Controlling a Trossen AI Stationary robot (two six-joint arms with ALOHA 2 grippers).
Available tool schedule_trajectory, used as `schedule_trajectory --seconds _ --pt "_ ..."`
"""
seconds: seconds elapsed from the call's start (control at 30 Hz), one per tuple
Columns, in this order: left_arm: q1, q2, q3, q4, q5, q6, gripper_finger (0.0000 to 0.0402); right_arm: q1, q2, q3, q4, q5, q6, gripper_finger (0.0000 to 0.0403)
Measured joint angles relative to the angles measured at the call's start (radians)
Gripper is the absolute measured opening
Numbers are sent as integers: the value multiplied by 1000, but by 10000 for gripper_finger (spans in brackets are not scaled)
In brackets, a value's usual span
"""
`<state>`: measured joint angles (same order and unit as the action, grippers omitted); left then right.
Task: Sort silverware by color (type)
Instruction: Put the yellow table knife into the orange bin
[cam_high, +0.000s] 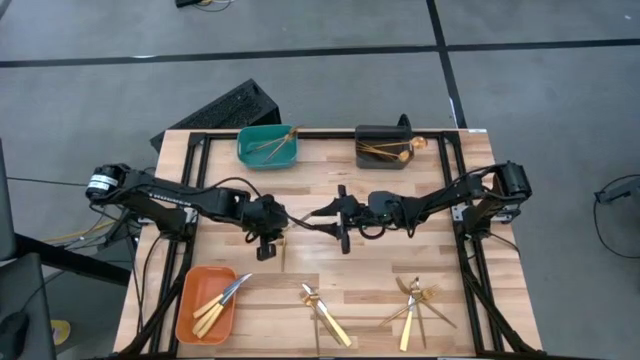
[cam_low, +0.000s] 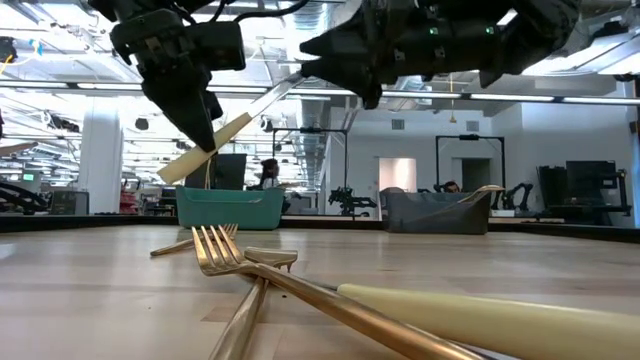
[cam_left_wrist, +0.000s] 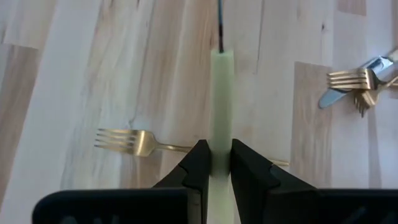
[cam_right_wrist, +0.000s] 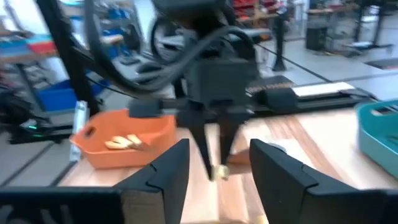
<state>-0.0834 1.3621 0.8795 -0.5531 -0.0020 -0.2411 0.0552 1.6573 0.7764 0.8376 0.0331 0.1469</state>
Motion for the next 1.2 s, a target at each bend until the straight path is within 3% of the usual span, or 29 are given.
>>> schedule_trajectory --seconds 0.4,0.53,0.63,1.0,1.2 --pt "-41 0 0 1 -54 -22 34 4 0 0 -15 68 -1 109" --pt "-42 0 0 -11 -126 -31 34 4 -1 0 -23 113 1 100" --pt "-42 -9 0 -26 -145 -54 34 5 -15 0 -86 169 -15 109" --pt "-66 -88 1 -23 -222 -71 34 78 -18 0 -89 183 -25 192" --pt "-89 -83 1 7 -181 -62 34 67 -18 0 -22 183 -24 211"
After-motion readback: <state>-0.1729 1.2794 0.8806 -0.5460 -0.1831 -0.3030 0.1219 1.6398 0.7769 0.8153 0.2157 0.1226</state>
